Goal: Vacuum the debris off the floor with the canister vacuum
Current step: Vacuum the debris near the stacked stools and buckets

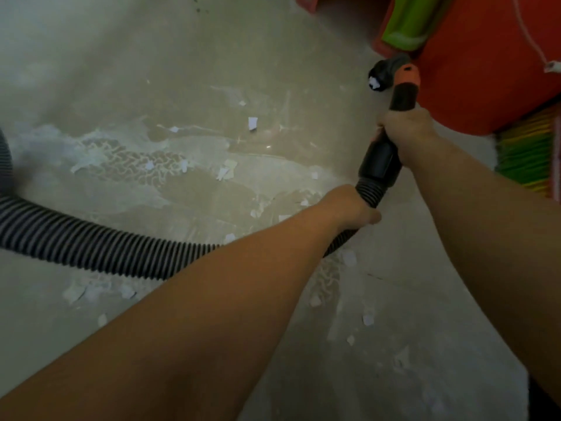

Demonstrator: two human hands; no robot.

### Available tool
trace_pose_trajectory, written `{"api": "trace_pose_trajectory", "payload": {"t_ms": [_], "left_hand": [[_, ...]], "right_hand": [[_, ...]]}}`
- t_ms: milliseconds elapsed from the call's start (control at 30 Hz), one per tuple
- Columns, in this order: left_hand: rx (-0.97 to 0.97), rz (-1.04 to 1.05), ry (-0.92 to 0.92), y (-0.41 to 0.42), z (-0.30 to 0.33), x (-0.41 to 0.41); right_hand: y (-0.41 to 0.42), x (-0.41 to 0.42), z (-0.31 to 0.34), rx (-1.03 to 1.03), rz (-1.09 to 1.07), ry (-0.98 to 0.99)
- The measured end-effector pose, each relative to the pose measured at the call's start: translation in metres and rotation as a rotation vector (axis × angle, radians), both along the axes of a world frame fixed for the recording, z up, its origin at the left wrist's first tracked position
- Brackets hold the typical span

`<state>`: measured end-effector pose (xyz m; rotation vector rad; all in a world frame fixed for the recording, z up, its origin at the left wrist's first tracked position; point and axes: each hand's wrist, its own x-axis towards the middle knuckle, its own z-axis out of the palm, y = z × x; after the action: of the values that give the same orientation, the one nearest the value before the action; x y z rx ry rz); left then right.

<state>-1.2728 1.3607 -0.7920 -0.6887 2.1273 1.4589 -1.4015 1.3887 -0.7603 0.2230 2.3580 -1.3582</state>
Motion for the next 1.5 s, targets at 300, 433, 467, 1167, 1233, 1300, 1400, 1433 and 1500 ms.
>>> {"api": "trace_pose_trajectory", "payload": {"t_ms": [300, 433, 467, 1167, 1233, 1300, 1400, 1433, 1500], "left_hand": [[-0.082, 0.049, -0.09, -0.002, -0.001, 0.09], [-0.177, 0.055, -0.162, 0.006, 0.016, 0.167], [-0.196, 0.054, -0.178, 0.008, 0.018, 0.185], [-0.49, 0.186, -0.116, -0.072, 0.037, 0.369], [-0.533, 0.08, -0.068, -0.086, 0.042, 0.351], [-0.53, 0.011, -0.071, -0.091, 0.048, 0.336], [-0.487, 0.083, -0.135, -0.101, 0.042, 0.343], [-0.471, 0.132, -0.168, -0.105, 0.038, 0.353], [-0.442, 0.237, -0.226, -0.111, 0.031, 0.378]], "right_hand": [[-0.015, 0.083, -0.018, -0.071, 0.079, -0.021], [-0.015, 0.156, -0.012, -0.125, 0.208, -0.115], [-0.015, 0.173, -0.011, -0.124, 0.244, -0.132], [-0.106, 0.344, 0.004, -0.183, 0.21, -0.14], [-0.094, 0.323, 0.005, -0.184, 0.015, -0.18], [-0.091, 0.312, 0.006, -0.137, -0.005, -0.201], [-0.127, 0.328, 0.006, -0.187, 0.119, -0.192], [-0.143, 0.34, 0.003, -0.181, 0.198, -0.182], [-0.171, 0.37, -0.002, -0.17, 0.401, -0.17]]}}
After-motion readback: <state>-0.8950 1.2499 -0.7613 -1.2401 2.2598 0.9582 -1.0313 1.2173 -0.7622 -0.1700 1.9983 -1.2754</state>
